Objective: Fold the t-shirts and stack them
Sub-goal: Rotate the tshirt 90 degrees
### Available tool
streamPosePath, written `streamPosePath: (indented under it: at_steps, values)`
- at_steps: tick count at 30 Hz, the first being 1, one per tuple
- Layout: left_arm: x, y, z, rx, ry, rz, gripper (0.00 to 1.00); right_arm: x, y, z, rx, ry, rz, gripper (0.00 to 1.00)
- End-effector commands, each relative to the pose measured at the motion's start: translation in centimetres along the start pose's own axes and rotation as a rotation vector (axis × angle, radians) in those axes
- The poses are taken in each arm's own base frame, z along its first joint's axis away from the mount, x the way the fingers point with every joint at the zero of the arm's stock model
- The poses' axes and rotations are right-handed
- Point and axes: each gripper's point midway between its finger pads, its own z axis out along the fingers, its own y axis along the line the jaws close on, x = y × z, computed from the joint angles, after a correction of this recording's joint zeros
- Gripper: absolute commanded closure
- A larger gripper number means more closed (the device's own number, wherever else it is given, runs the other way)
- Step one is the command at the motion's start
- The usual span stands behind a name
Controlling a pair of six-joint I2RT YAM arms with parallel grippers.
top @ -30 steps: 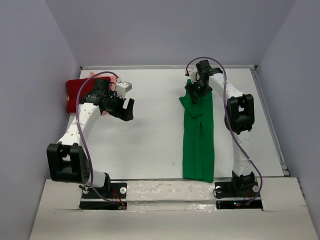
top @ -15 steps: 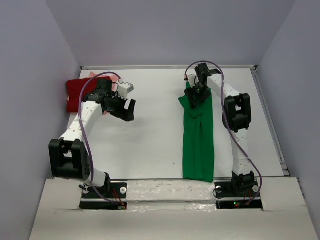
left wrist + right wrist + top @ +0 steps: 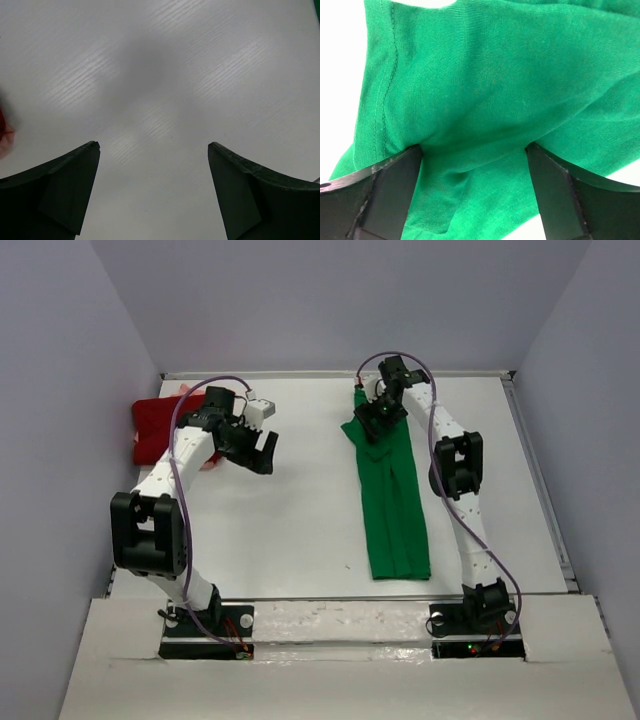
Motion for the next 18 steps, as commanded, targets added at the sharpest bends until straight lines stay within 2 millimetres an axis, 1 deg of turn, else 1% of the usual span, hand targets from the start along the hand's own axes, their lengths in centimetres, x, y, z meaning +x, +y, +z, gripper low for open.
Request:
streamPosePath:
  at_steps: [1, 3, 4, 5, 7, 8, 9, 10, 11, 13, 14, 15, 16, 17, 18]
  values:
    - [-1.4, -0.4, -0.4, -0.005, -0.005, 0.028, 0.01, -4.1, 3.6, 1.2, -0.069, -0.125, -0.116, 0.07]
    - [-1.4, -0.3, -0.1, -0.014, 0.006, 0.032, 0.01, -5.8, 5.6, 1.1, -0.103, -0.172, -0.161, 0.05]
    - [-1.5, -0.4, -0.2, -0.018, 0.007, 0.033, 0.01, -6.3, 6.1, 0.9, -0.129, -0.197, -0.17, 0.04]
    - [-1.5, -0.4, -0.1, -0.021, 0.02, 0.033, 0.01, -6.8, 7.2, 0.9, -0.149, -0.211, -0.19, 0.04]
    - [-1.6, -0.2, -0.2, -0.036, 0.031, 0.034, 0.01, -8.3, 8.7, 0.8, -0.17, -0.263, -0.23, 0.02]
    - [-1.8, -0.2, -0.3, -0.039, 0.028, 0.038, 0.01, -9.2, 8.5, 0.7, -0.157, -0.295, -0.245, 0.01]
    - [-1.9, -0.1, -0.3, -0.045, 0.027, 0.039, 0.01, -9.8, 8.9, 0.6, -0.15, -0.312, -0.261, 0.01]
    - [-2.1, -0.1, -0.4, -0.048, 0.022, 0.042, 0.01, -10.2, 8.7, 0.6, -0.137, -0.325, -0.266, 0.0]
    - [-2.1, -0.2, -0.4, -0.046, 0.023, 0.043, 0.01, -10.8, 9.0, 0.4, -0.124, -0.341, -0.281, 0.0]
    - [-2.2, -0.3, -0.6, -0.051, 0.023, 0.048, 0.01, -11.8, 7.9, 0.0, -0.059, -0.364, -0.289, 0.0]
    - [-2.2, -0.4, -0.7, -0.052, 0.02, 0.053, 0.01, -12.4, 7.3, -0.7, -0.023, -0.379, -0.296, 0.0]
    - [-2.3, -0.4, -0.9, -0.057, 0.014, 0.056, 0.01, -12.7, 6.9, -1.1, 0.007, -0.382, -0.298, 0.0]
    - [-2.4, -0.4, -1.0, -0.059, 0.007, 0.058, 0.01, -13.3, 6.0, -3.0, 0.071, -0.398, -0.301, 0.0]
    - [-2.6, -0.5, -1.3, -0.063, -0.007, 0.063, 0.01, -12.5, 5.5, -2.9, 0.103, -0.372, -0.297, 0.0]
    - [-2.8, -0.7, -1.4, -0.056, -0.014, 0.067, 0.01, -13.1, 4.8, -3.9, 0.153, -0.391, -0.303, 0.0]
